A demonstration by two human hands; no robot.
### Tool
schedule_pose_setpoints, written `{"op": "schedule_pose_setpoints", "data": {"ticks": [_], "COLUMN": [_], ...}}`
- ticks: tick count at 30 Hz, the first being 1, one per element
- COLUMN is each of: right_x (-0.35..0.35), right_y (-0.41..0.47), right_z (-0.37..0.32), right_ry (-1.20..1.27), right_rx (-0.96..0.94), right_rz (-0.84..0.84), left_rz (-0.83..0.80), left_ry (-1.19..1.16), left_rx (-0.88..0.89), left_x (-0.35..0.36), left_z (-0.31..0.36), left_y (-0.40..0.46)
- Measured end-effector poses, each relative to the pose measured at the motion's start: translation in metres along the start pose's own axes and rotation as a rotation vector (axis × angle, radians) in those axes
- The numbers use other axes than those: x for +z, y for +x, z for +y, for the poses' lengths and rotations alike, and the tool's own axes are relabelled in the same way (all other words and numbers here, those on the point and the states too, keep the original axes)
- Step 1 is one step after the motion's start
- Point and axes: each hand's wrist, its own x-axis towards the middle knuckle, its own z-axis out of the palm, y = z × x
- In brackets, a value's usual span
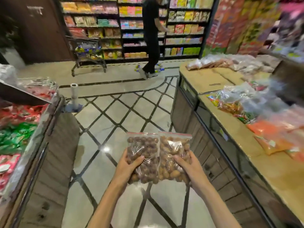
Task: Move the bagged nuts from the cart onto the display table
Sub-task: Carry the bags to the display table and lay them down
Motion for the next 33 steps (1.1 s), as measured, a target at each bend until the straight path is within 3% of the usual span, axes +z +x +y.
{"op": "schedule_pose_setpoints", "data": {"ticks": [10, 24, 33], "right_x": [-0.031, -0.062, -0.054], "right_y": [0.193, 0.499, 0.669], "right_z": [-0.039, -0.135, -0.173], "right_ry": [0.023, -0.036, 0.007], "right_rx": [-0.011, 0.024, 0.024], "right_rz": [0.169, 0.231, 0.399], "left_rz": [-0.152, -0.233, -0.42], "left_ry": [0.074, 0.095, 0.181], "left_rx": [-0.027, -0.048, -0.081], "left_x": [0.052, 0.114, 0.145], "left_z": [0.046, 0.13, 0.179], "left_y": [0.225, 0.543, 0.763]}}
